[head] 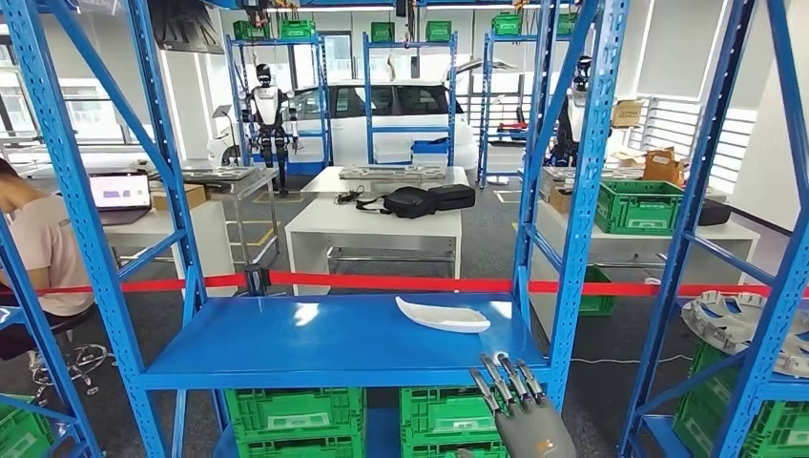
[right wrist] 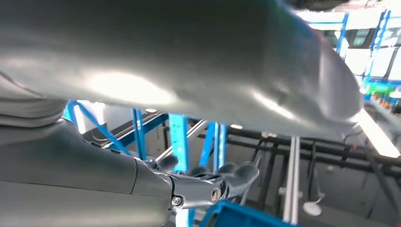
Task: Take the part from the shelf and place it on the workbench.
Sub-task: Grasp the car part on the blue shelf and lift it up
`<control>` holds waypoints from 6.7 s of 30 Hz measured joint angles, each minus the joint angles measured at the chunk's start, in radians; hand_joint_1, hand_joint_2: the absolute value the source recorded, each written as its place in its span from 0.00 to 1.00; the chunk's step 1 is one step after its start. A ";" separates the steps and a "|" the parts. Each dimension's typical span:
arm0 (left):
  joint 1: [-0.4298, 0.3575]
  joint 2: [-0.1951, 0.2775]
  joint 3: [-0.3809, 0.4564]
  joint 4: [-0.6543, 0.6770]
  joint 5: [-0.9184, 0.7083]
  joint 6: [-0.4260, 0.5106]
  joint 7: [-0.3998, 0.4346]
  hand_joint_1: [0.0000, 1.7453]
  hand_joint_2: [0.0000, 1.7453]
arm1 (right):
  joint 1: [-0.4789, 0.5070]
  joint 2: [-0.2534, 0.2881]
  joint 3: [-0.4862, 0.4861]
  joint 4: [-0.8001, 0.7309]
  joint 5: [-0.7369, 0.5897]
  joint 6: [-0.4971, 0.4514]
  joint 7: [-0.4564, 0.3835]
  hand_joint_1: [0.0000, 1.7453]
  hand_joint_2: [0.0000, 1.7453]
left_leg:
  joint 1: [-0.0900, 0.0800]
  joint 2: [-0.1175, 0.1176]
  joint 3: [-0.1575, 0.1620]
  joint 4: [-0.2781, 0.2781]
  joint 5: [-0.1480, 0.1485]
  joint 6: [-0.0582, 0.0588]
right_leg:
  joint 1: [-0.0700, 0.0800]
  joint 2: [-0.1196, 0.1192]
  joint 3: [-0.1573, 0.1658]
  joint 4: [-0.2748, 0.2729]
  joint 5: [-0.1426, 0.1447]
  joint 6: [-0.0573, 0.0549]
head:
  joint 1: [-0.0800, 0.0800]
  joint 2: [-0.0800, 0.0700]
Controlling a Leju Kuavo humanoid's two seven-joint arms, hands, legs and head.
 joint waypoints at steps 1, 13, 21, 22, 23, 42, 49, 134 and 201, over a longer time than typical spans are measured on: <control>0.000 0.000 0.000 0.000 0.000 0.000 0.000 0.00 0.00 | 0.000 0.000 0.000 0.000 0.000 0.000 0.000 0.00 0.00 | 0.000 -0.001 0.002 -0.005 -0.005 0.007 | 0.000 0.000 0.002 -0.004 -0.001 0.006 | 0.001 0.000; 0.006 -0.003 0.004 0.001 0.000 -0.003 0.005 0.00 0.00 | -0.002 -0.006 -0.001 0.003 0.000 0.010 -0.010 0.00 0.00 | 0.000 -0.003 0.078 -0.018 -0.064 0.030 | 0.004 -0.004 -0.101 0.047 0.082 0.007 | 0.006 0.000; 0.002 -0.004 0.005 -0.002 0.002 -0.003 -0.003 0.00 0.00 | -0.013 -0.006 -0.002 0.004 0.000 0.008 -0.014 0.00 0.00 | 0.001 0.001 0.012 0.126 -0.138 -0.013 | -0.003 -0.003 -0.037 -0.019 0.057 -0.029 | 0.000 0.000; 0.003 -0.004 0.006 -0.001 0.003 -0.003 -0.003 0.00 0.00 | -0.013 -0.005 -0.002 0.006 0.000 0.008 -0.014 0.00 0.00 | 0.003 0.001 -0.033 0.195 -0.157 -0.017 | -0.004 -0.004 -0.029 -0.019 0.050 -0.031 | 0.000 0.000; 0.005 -0.004 0.006 -0.001 0.003 -0.003 -0.002 0.00 0.00 | -0.013 -0.005 -0.002 0.007 0.000 0.008 -0.014 0.00 0.00 | 0.005 0.001 -0.070 0.246 -0.162 -0.020 | -0.004 -0.004 -0.020 -0.019 0.042 -0.031 | 0.000 0.000; 0.014 -0.005 0.023 0.003 0.003 -0.003 0.001 0.00 0.00 | -0.033 0.003 -0.002 0.029 0.000 0.018 -0.016 0.00 0.00 | 0.000 -0.007 0.081 -0.026 -0.051 0.037 | 0.000 -0.004 -0.117 0.124 0.024 0.007 | 0.004 0.000; 0.014 -0.009 0.025 0.004 0.003 -0.003 0.002 0.00 0.00 | -0.038 0.003 -0.006 0.043 -0.004 0.017 -0.017 0.00 0.00 | -0.003 -0.006 0.105 0.003 -0.075 -0.004 | 0.007 -0.002 -0.032 -0.023 0.061 -0.031 | 0.004 0.000; 0.020 -0.009 0.056 0.006 -0.015 0.008 -0.001 0.00 0.00 | -0.047 0.029 -0.006 0.116 -0.018 0.012 -0.050 0.00 0.00 | 0.002 -0.002 0.062 -0.026 -0.038 0.030 | 0.002 -0.004 -0.152 0.204 -0.022 0.013 | 0.004 0.008; 0.013 -0.028 0.074 0.006 -0.053 0.047 0.023 0.00 0.00 | -0.086 0.024 -0.131 0.465 -0.463 0.272 -0.381 0.00 0.00 | -0.003 -0.003 0.013 -0.026 0.005 0.010 | 0.013 -0.003 0.012 -0.024 0.012 -0.009 | 0.006 0.010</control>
